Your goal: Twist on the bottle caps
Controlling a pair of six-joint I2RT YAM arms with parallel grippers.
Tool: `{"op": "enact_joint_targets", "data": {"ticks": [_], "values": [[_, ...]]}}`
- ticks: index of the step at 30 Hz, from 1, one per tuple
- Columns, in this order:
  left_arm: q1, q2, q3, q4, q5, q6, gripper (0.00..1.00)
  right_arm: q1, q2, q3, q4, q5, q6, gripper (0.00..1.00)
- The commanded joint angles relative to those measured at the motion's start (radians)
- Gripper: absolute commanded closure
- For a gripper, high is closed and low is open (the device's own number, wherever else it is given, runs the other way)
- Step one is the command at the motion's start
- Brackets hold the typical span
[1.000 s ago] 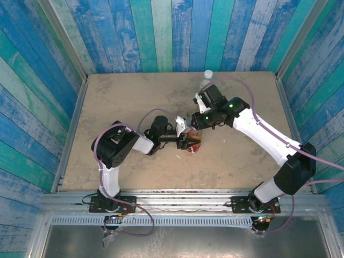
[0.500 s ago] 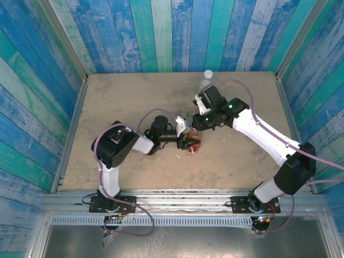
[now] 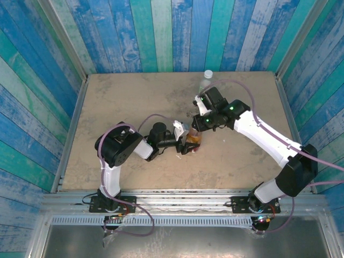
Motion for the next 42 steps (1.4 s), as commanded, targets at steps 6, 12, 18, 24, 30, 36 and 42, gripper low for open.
{"op": "enact_joint_targets", "data": {"ticks": [6,12,18,24,30,36,42], "values": [[-0.041,0.073,0.042,0.079,-0.031,-0.023,0.18,-0.005,-0.023,-0.052,0.019,-0.006,-0.002,0.69],[-0.041,0.077,0.04,0.078,-0.021,-0.013,0.41,-0.005,-0.049,-0.054,0.021,0.001,-0.045,0.69],[-0.041,0.078,0.04,0.037,-0.005,0.022,0.44,-0.005,-0.065,-0.058,0.011,-0.031,-0.095,0.67],[-0.042,0.074,0.04,0.008,-0.001,0.044,0.44,-0.003,-0.066,-0.055,0.01,-0.038,-0.1,0.58],[-0.042,0.061,0.042,-0.027,-0.003,0.064,0.43,-0.004,-0.074,-0.041,0.005,-0.027,-0.093,0.48],[-0.042,0.061,0.044,-0.031,-0.005,0.063,0.43,-0.002,-0.086,-0.035,-0.008,0.002,-0.069,0.45],[-0.043,0.065,0.042,-0.025,-0.002,0.057,0.43,-0.003,-0.082,-0.042,-0.02,-0.006,-0.062,0.58]]}}
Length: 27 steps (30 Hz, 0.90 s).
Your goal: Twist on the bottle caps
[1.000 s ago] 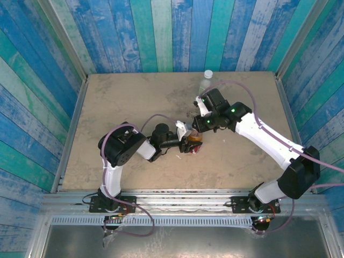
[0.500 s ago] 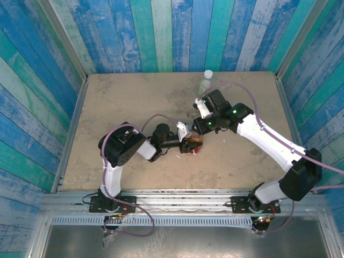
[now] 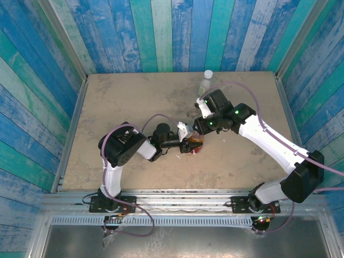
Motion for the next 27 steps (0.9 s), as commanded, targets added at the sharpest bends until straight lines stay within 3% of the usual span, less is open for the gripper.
{"op": "enact_joint_targets", "data": {"ticks": [1,10,27], "values": [[-0.006,0.038,0.006,-0.041,0.008,0.01,0.43,-0.003,-0.012,0.004,-0.028,0.008,0.009,0.59],[-0.006,0.027,0.002,-0.053,0.014,0.012,0.43,-0.003,-0.003,0.005,-0.034,0.006,-0.033,0.68],[-0.007,0.014,0.023,-0.137,0.151,0.03,0.43,-0.009,0.005,0.023,-0.126,-0.076,-0.452,0.7]]}}
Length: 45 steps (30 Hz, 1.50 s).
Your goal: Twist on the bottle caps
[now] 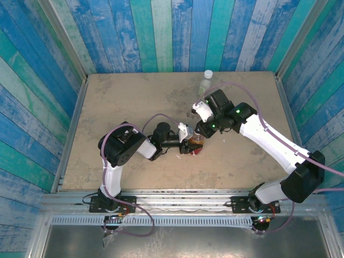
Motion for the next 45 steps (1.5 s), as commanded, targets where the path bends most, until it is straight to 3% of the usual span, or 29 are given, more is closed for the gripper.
{"op": "enact_joint_targets", "data": {"ticks": [1,10,17,24,28,35,42,45], "values": [[-0.014,0.015,0.012,-0.105,0.067,-0.014,0.43,-0.002,0.005,0.014,-0.077,-0.019,-0.133,0.7],[-0.013,0.012,0.032,-0.159,0.12,0.005,0.43,-0.003,0.019,0.029,-0.154,-0.048,-0.255,0.71],[-0.012,0.0,0.052,-0.186,0.134,-0.02,0.44,-0.002,0.021,0.069,-0.171,-0.063,-0.177,0.71],[-0.013,-0.012,0.106,-0.33,0.176,-0.046,0.45,-0.002,0.04,0.098,-0.194,0.048,-0.072,0.72],[-0.013,-0.026,0.101,-0.358,0.176,-0.043,0.45,-0.001,0.02,0.078,-0.181,0.049,-0.032,0.72],[-0.013,-0.036,0.065,-0.334,0.23,-0.021,0.44,-0.001,-0.06,0.01,-0.132,-0.035,-0.186,0.71],[-0.014,-0.029,0.079,-0.379,0.209,0.01,0.44,0.002,-0.061,0.025,-0.12,-0.094,-0.186,0.61],[-0.014,-0.017,0.09,-0.374,0.203,0.006,0.44,0.002,-0.058,0.041,-0.12,-0.068,-0.15,0.43]]}}
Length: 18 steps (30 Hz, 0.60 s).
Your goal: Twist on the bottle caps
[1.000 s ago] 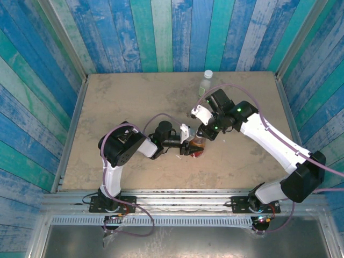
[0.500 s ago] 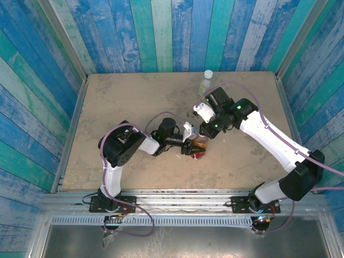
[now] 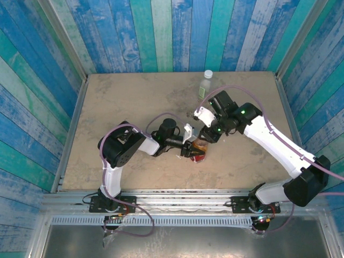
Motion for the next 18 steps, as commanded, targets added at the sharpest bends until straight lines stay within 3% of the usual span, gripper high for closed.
{"op": "enact_joint_targets", "data": {"ticks": [1,4,8,13,18], "values": [[0.001,-0.005,-0.009,-0.123,-0.026,-0.015,0.44,0.009,-0.017,0.032,0.002,-0.011,0.026,0.37],[0.002,0.0,-0.007,-0.121,-0.039,-0.011,0.44,0.008,-0.034,0.04,0.015,0.055,0.092,0.26],[0.002,0.001,-0.009,-0.124,-0.08,-0.002,0.44,0.01,-0.063,0.049,0.05,0.174,0.298,0.22],[0.001,0.011,-0.018,-0.095,-0.109,-0.004,0.43,0.015,-0.091,0.032,0.01,0.245,0.578,0.29],[0.001,0.018,-0.025,-0.074,-0.123,-0.005,0.43,0.041,-0.095,0.025,-0.036,0.254,0.664,0.4]]}}
